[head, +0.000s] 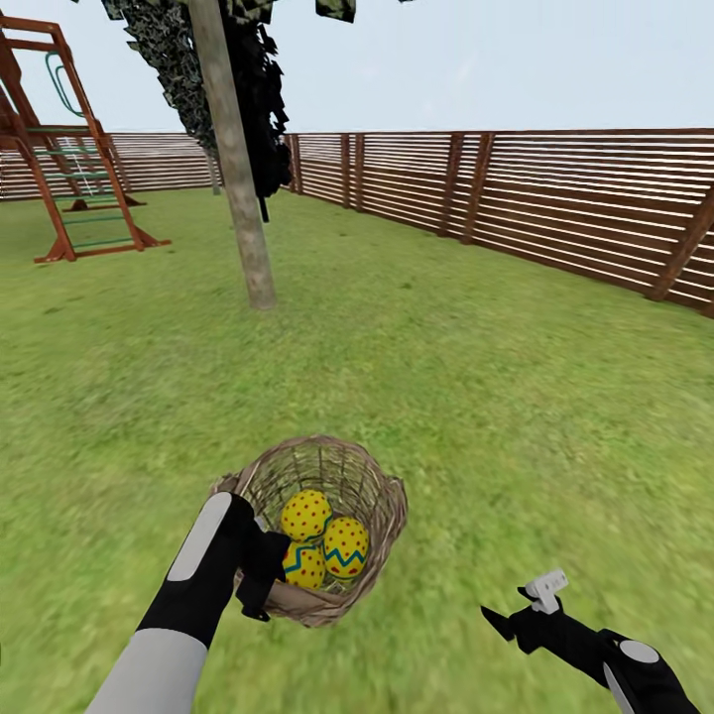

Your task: Take the three Easter eggs out of the wicker basket on the lawn in the garden, then place them on the lawn next to a single tree (choose any tree) so that all three eggs are next to the same tree and none are left in the basket.

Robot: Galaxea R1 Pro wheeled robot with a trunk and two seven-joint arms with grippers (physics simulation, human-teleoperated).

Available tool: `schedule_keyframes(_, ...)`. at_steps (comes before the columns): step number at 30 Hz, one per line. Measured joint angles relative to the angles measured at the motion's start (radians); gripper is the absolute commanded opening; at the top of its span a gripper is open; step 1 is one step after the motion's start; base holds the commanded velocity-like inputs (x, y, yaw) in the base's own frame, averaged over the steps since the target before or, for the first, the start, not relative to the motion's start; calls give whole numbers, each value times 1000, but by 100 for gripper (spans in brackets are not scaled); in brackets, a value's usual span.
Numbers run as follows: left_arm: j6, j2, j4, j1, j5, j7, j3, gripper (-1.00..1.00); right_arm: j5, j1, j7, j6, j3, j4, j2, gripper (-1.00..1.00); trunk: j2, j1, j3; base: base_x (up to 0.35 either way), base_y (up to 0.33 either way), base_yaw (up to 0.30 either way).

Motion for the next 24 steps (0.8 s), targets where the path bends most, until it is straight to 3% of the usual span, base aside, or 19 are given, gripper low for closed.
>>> schedule_keyframes(11, 0, 4, 1, 0, -1, 44, 1, -100, 0, 0, 0, 0, 0, 7, 0, 100, 77, -42, 52, 0, 0, 61)
schedule_keyframes(15, 0, 5, 1, 0, -1, 43, 2, -100, 0, 0, 0, 0, 0, 7, 0, 100, 77, -42, 58, 0, 0, 61)
schedule_keyframes(24, 0, 10, 10, 0, -1, 42, 1, -100, 0, 0, 0, 0, 0, 7, -1, 100, 77, -43, 72, 302, 4, 61)
